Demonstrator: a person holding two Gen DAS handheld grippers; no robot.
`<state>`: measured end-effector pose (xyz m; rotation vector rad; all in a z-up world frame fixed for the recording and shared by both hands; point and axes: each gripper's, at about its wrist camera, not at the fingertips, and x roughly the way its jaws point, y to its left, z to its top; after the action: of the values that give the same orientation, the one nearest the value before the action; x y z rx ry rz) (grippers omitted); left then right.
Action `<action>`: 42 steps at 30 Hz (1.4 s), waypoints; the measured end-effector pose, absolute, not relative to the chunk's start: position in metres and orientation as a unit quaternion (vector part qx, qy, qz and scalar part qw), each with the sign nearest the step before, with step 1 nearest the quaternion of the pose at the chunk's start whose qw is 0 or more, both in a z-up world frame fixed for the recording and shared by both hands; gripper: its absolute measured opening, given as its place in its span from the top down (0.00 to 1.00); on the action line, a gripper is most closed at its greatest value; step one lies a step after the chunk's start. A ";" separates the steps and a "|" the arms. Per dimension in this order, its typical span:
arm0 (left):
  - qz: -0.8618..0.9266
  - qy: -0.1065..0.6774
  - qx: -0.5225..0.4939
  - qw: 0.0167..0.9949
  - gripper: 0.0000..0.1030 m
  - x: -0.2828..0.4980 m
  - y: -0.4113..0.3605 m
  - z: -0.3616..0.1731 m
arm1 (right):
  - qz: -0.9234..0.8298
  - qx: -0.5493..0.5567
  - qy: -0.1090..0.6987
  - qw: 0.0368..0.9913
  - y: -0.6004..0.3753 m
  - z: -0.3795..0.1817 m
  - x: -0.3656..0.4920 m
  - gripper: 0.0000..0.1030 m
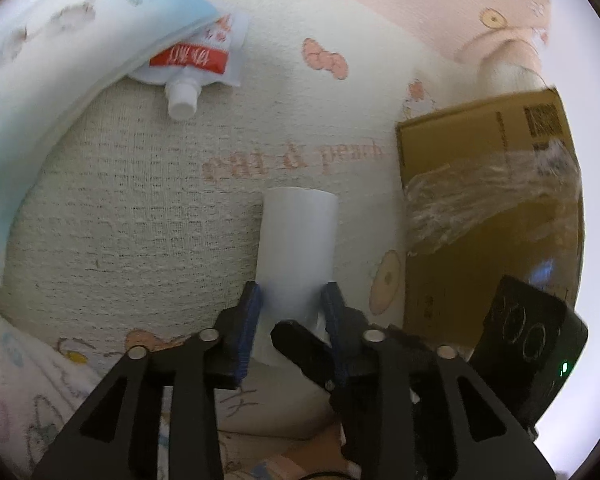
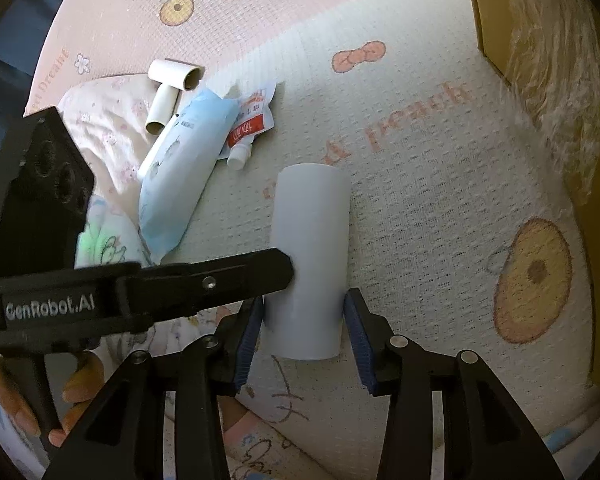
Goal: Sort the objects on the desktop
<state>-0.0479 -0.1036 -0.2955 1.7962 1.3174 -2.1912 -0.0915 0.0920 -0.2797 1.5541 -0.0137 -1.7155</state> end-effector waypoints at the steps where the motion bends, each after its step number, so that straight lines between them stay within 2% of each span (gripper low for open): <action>1: -0.698 0.426 0.575 0.008 0.59 -0.049 -0.103 -0.298 | -0.678 0.616 -0.006 0.401 0.092 -0.280 -0.091 0.61; 6: -0.711 0.401 0.578 0.010 0.55 -0.057 -0.096 -0.298 | -0.678 0.617 -0.010 0.399 0.091 -0.280 -0.091 0.61; 15: -0.734 0.393 0.554 0.005 0.55 -0.053 -0.093 -0.276 | -0.693 0.600 -0.011 0.400 0.092 -0.265 -0.087 0.61; 20: -0.774 0.363 0.519 -0.013 0.55 -0.056 -0.086 -0.231 | -0.723 0.558 -0.008 0.408 0.096 -0.227 -0.086 0.61; 27: -0.851 0.271 0.448 -0.039 0.55 -0.063 -0.060 -0.144 | -0.773 0.477 -0.028 0.418 0.112 -0.160 -0.091 0.61; 31: -0.868 0.258 0.421 -0.052 0.55 -0.066 -0.053 -0.112 | -0.798 0.430 -0.034 0.421 0.121 -0.121 -0.092 0.61; 36: -0.874 0.256 0.407 -0.074 0.55 -0.073 -0.044 -0.089 | -0.815 0.398 -0.019 0.421 0.128 -0.093 -0.093 0.61; 42: -0.862 0.267 0.419 -0.097 0.55 -0.091 -0.030 -0.087 | -0.824 0.392 -0.007 0.408 0.142 -0.083 -0.109 0.61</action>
<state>-0.0908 -0.0305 -0.0872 1.4038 0.8948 -2.8908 -0.1091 0.1416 -0.0831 0.9881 -0.0181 -2.0770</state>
